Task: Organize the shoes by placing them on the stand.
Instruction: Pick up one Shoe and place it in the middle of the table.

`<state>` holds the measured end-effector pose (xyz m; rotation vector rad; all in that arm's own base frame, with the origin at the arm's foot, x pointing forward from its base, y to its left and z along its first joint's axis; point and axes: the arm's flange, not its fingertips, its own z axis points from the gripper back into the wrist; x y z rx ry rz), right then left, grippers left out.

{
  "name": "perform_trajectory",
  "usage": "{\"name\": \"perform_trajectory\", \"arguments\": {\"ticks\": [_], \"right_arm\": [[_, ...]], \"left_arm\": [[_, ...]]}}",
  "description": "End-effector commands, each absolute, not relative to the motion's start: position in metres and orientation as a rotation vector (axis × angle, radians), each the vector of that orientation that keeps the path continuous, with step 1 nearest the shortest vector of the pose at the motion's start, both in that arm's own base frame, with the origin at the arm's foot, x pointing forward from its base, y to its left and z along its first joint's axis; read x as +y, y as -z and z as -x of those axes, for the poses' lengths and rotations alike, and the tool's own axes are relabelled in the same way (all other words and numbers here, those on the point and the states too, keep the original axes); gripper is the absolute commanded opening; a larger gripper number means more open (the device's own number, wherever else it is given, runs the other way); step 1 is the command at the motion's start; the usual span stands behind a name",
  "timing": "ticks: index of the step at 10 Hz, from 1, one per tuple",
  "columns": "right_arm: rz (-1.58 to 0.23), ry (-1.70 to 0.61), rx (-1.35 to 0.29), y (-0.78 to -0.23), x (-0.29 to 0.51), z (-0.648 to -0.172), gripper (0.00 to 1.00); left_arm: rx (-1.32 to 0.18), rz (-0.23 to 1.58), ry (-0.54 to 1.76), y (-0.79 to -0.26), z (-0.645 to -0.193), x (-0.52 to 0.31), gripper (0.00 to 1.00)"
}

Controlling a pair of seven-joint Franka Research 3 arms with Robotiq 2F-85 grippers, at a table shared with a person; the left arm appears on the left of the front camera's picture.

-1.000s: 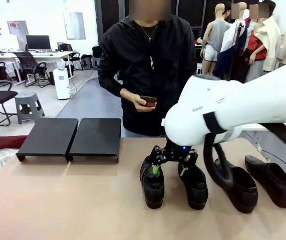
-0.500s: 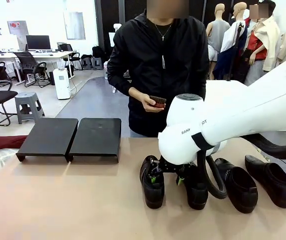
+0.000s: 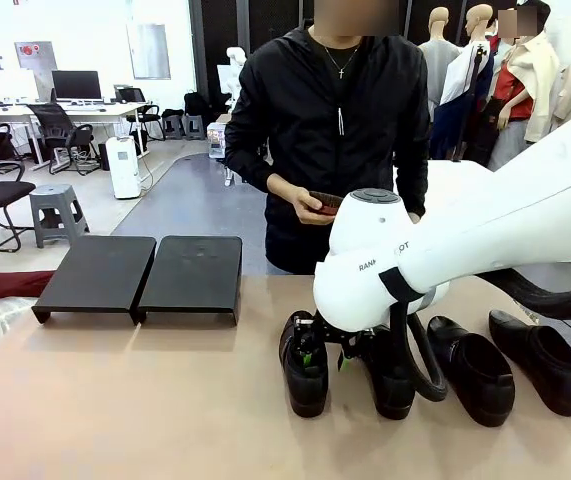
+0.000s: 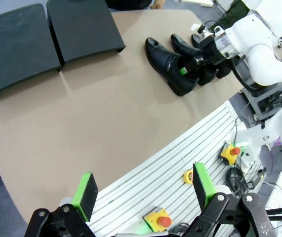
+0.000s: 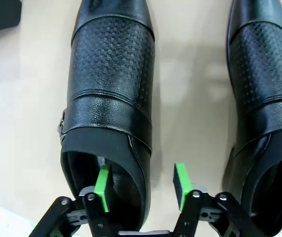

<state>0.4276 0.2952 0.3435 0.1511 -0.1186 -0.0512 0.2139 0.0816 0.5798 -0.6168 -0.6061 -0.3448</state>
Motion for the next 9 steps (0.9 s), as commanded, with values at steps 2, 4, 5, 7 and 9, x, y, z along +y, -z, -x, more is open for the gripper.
{"name": "perform_trajectory", "arguments": {"ticks": [2,4,5,7,9], "right_arm": [[-0.165,0.083,-0.141,-0.342,0.303,-0.428,0.0],[-0.161,0.082,-0.135,-0.342,0.304,-0.428,0.0],[-0.158,0.077,-0.134,-0.342,0.304,-0.428,0.0],[-0.145,0.082,-0.136,-0.344,0.303,-0.427,0.0],[-0.12,0.087,-0.167,-0.365,0.302,-0.419,0.0]], "left_arm": [[-0.614,0.637,0.364,-0.58,-0.214,0.083,1.0],[-0.614,0.637,0.364,-0.58,-0.214,0.083,1.0],[-0.614,0.637,0.364,-0.58,-0.214,0.083,1.0],[-0.614,0.637,0.364,-0.58,-0.214,0.083,1.0],[-0.614,0.637,0.364,-0.58,-0.214,0.083,1.0]]}}
